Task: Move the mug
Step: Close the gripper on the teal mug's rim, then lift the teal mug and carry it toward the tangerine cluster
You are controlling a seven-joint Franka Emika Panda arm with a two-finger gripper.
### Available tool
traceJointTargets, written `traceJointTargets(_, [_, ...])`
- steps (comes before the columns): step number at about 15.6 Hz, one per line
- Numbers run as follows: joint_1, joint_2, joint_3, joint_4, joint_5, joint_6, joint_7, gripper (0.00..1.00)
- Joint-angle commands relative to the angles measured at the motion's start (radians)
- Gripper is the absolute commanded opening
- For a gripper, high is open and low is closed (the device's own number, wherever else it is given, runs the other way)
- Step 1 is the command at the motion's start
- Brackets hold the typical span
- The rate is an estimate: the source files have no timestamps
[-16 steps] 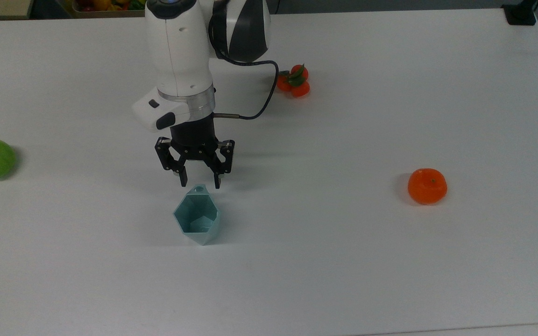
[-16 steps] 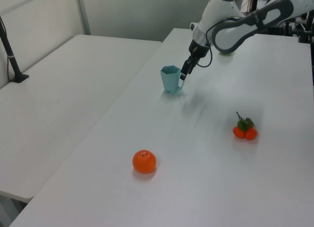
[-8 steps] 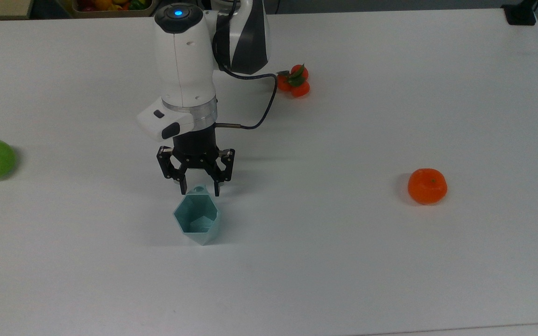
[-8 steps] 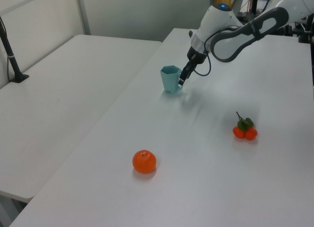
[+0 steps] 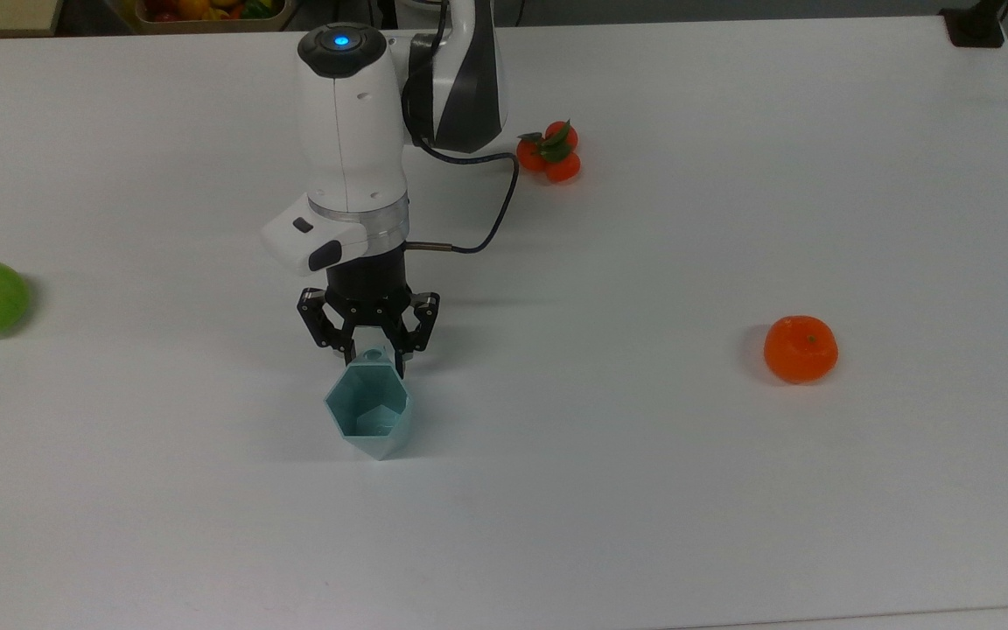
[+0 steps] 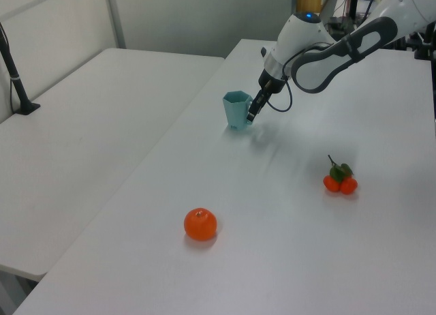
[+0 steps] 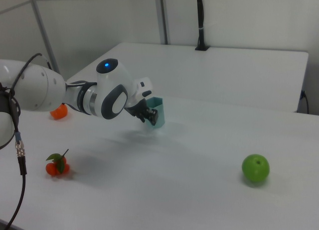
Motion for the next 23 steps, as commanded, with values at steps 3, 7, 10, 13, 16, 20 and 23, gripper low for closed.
traceJointTargets(3, [0.007, 0.005, -0.007, 0.001, -0.018, 0.028, 0.002, 0.33])
traceJointTargets(7, [0.009, 0.003, -0.007, 0.000, -0.018, 0.028, -0.003, 0.00])
traceJointTargets(10, [0.007, 0.002, -0.007, 0.001, -0.017, 0.028, -0.003, 0.00])
traceJointTargets(13, [0.006, -0.012, -0.007, 0.001, -0.009, 0.026, 0.002, 0.00])
traceJointTargets(16, [0.000, -0.049, -0.007, -0.002, 0.000, 0.020, 0.009, 0.00])
traceJointTargets(20, [0.000, -0.075, -0.007, -0.005, 0.002, 0.017, 0.020, 0.00])
traceJointTargets(23, [-0.002, -0.153, -0.007, -0.028, 0.002, 0.006, 0.062, 0.00])
